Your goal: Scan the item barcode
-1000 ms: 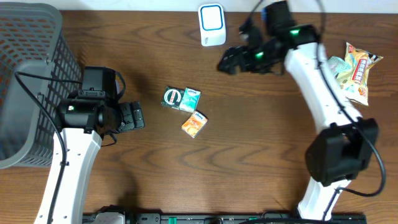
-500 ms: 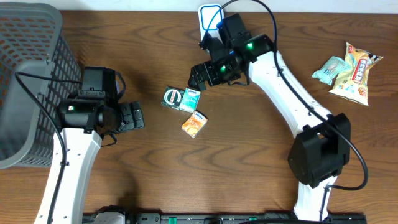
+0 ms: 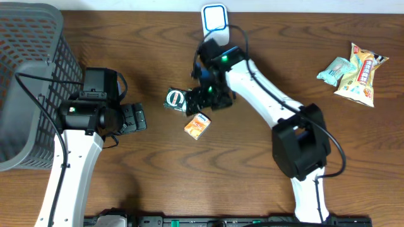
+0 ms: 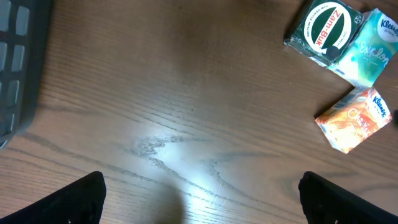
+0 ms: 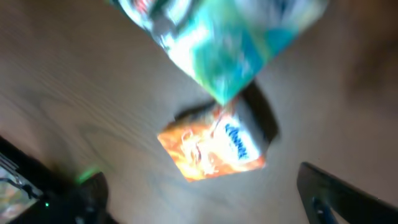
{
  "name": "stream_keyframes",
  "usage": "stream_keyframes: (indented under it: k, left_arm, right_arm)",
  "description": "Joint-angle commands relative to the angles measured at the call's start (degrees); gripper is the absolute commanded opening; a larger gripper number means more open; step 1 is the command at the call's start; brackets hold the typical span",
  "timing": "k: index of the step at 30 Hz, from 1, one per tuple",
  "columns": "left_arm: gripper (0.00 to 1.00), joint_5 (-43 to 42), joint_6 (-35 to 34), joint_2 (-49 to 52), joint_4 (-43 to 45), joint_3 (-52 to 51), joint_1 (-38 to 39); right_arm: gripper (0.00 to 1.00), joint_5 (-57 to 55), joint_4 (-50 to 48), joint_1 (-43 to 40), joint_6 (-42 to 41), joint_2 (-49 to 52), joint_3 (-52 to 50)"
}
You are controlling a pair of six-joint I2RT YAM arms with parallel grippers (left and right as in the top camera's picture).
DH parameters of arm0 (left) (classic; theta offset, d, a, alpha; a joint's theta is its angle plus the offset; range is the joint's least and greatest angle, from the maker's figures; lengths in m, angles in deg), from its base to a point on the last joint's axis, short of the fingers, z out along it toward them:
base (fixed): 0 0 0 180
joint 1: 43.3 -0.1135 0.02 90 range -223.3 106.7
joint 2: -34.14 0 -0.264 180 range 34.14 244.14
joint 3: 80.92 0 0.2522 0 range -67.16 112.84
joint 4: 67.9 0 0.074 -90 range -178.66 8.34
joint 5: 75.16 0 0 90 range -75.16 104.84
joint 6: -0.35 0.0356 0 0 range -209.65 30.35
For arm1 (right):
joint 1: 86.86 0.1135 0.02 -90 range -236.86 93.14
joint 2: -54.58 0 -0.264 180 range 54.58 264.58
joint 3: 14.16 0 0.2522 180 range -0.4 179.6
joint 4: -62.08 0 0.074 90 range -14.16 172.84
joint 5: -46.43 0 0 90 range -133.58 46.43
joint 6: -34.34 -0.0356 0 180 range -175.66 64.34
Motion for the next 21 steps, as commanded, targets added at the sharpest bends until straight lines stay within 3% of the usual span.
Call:
stream_keyframes:
  k: [1,4,7,13,21]
  left_arm:
    - [0.98,0.3,-0.5,0.2,-0.1,-0.3,0.2]
    - [0.98,0.3,-0.5,0.2,-0.1,-0.3,0.2]
    - [0.98,0.3,-0.5,0.2,-0.1,-0.3,0.2]
    - [0.98,0.3,-0.5,0.2,-0.1,-0.3,0.2]
    - [0.98,0.3,-0.5,0.2,-0.1,-0.3,0.2]
  right_arm:
    - [0.83,0.3,3.0,2.0,-3.5,1.0,0.0]
    - [0.76,-0.1,5.3,3.9,-3.5,1.2,0.0]
    - [0.59,-2.6,6.2,5.6,-3.3,1.2,0.0]
    - [0.51,-6.1,3.4,8.4,-4.7,1.2,-0.5]
    - [0.39,-12.3,-4.3,10.8,-17.4,1.2,-6.2]
